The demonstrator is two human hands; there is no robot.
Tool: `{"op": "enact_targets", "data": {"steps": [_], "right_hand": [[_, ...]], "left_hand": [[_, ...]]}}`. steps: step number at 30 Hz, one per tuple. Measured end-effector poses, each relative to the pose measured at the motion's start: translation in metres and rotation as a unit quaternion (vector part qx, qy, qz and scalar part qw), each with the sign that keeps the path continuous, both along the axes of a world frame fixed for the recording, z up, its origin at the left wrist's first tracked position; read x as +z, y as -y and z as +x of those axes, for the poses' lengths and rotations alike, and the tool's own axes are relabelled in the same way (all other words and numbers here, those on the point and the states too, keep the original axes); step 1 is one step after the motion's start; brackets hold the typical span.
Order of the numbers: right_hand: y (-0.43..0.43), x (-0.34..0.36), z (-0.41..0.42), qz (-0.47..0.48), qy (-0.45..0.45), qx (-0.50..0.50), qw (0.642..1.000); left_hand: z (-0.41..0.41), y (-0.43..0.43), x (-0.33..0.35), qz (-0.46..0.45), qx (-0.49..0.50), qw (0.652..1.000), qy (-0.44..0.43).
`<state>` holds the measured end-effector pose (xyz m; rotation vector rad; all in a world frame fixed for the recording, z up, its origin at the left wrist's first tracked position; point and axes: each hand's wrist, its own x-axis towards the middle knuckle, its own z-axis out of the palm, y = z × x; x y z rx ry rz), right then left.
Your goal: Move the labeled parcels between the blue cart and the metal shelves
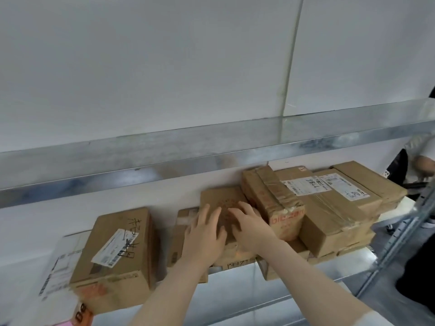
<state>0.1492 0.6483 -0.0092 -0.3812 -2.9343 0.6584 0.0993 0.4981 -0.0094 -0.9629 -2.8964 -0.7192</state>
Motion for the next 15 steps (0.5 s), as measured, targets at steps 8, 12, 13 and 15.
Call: {"op": "enact_targets", "data": {"steps": [8, 12, 13, 15], "right_hand": [[-0.007, -0.015, -0.016, -0.031, -0.017, -0.01, 0.999], [-0.011, -0.02, -0.017, -0.028, -0.033, 0.006, 0.999], [-0.012, -0.021, -0.017, -0.031, -0.034, 0.008, 0.999], [-0.013, -0.021, -0.018, -0.042, -0.029, 0.011, 0.999]], "left_hand": [[-0.017, -0.011, -0.025, 0.009, 0.001, 0.997, 0.072], [-0.015, -0.005, -0.025, 0.024, -0.004, 0.998, 0.062], [-0.015, -0.004, -0.025, 0.026, -0.008, 0.998, 0.055], [-0.016, 0.0, -0.027, 0.029, -0.011, 0.998, 0.049]]}}
